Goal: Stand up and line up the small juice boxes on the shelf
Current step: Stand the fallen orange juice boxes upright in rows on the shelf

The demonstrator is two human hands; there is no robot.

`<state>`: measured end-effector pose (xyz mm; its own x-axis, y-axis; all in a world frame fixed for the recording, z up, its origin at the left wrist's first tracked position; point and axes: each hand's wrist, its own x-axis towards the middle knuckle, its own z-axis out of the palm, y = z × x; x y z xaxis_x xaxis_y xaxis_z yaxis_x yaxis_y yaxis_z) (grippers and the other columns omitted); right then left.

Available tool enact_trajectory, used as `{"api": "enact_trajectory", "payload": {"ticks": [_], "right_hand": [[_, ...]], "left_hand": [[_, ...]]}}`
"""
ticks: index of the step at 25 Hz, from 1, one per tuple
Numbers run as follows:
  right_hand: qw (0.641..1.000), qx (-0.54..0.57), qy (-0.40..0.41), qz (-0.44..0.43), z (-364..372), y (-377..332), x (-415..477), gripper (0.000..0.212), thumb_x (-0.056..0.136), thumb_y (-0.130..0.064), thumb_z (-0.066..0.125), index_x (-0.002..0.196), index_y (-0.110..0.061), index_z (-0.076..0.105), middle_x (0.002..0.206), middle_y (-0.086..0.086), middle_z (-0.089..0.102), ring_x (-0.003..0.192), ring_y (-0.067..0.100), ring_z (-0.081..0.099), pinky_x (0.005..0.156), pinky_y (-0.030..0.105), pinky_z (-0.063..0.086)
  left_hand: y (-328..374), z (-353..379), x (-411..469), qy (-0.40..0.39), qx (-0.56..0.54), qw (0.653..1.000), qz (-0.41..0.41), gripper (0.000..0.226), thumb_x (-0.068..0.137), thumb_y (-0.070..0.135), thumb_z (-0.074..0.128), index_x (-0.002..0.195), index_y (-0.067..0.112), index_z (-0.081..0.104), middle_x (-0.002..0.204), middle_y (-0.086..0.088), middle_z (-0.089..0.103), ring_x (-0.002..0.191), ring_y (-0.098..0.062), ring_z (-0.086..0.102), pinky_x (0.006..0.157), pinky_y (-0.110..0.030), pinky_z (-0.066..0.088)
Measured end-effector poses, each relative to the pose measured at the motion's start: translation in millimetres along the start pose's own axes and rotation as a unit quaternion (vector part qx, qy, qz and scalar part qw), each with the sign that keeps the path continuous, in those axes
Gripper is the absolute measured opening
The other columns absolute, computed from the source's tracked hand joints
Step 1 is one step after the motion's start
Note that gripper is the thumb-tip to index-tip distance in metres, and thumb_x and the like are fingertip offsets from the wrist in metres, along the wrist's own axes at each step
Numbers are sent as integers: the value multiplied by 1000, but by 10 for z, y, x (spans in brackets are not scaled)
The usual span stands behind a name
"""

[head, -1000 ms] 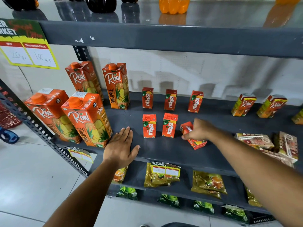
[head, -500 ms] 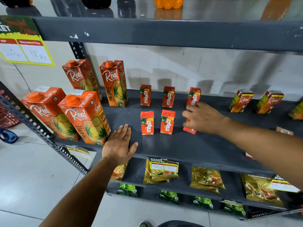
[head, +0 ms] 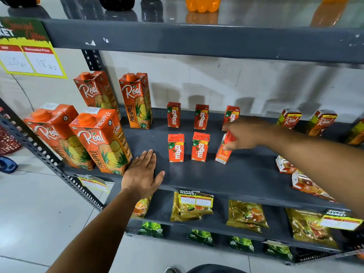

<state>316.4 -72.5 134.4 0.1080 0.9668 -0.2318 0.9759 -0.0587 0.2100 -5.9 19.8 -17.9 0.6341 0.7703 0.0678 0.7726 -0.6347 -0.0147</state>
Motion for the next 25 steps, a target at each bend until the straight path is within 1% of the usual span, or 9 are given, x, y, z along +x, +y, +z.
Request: {"api": "enact_trajectory", "payload": {"ticks": [2,3,5,8,11,16,19,22,25], "right_hand": [[991,82,-18,101,44,-110,30,57,76,-72,53,77,-15,60,79,7,63,67,20,58,64,32,49],[987,104,-27,124,78,-170,45,60,75,-75,50,71,-15,58,72,5,61,64,19,56,60,30,46],[983,118,-35,133,130,-264,64,60,73,-73,51,68,-14,62,68,2,62,64,18,58,58,28,44],[981,122,-51,144,33,-293,59,47,73,-59,52,63,-14,62,64,3,63,62,19,58,59,27,44],[977,135,-69,153,-74,-236,106,46,75,-56,50,65,-13,64,63,6,65,64,21,60,63,29,45],[973,153,-63,158,-15,-225,110,58,79,-66,48,74,-11,65,72,7,66,69,20,61,60,29,43],[969,179,-76,151,-32,-190,92,72,77,-80,41,64,-12,61,62,6,64,62,20,63,64,30,46],[959,233,-55,153,-45,-20,37,83,69,-88,36,75,-11,67,61,8,69,57,21,66,60,28,47],[945,262,24,193,-144,303,-157,73,80,-77,42,66,-8,63,58,11,68,55,23,64,57,27,42]], "left_hand": [[6,-2,1,0,1,1000,-2,86,86,62,2,151,8,16,162,-8,12,148,-22,9,118,-36,7],[5,-2,1,1,-2,1000,-2,86,87,62,3,151,7,17,161,-8,13,148,-22,10,118,-36,8],[-5,-2,0,1,-6,1000,-3,85,87,61,5,151,7,19,161,-9,15,148,-23,12,118,-37,10],[3,-1,1,1,-6,1000,1,86,87,62,5,151,6,19,161,-9,16,148,-23,12,118,-38,11],[-9,5,13,5,-13,1000,5,87,86,62,4,151,6,19,161,-9,16,148,-23,11,119,-38,11],[-3,4,12,-5,-8,1000,6,88,86,61,4,150,4,22,160,-12,18,148,-25,13,119,-39,13],[-11,-1,-29,16,-32,999,15,87,90,63,5,145,2,34,156,-15,29,145,-29,24,116,-42,21],[168,-89,-215,72,-71,992,81,75,98,55,13,136,1,48,147,-16,43,137,-33,39,112,-41,30],[784,-95,-410,69,-64,972,215,66,99,51,20,141,4,40,150,-13,34,139,-31,34,112,-37,16]]}}
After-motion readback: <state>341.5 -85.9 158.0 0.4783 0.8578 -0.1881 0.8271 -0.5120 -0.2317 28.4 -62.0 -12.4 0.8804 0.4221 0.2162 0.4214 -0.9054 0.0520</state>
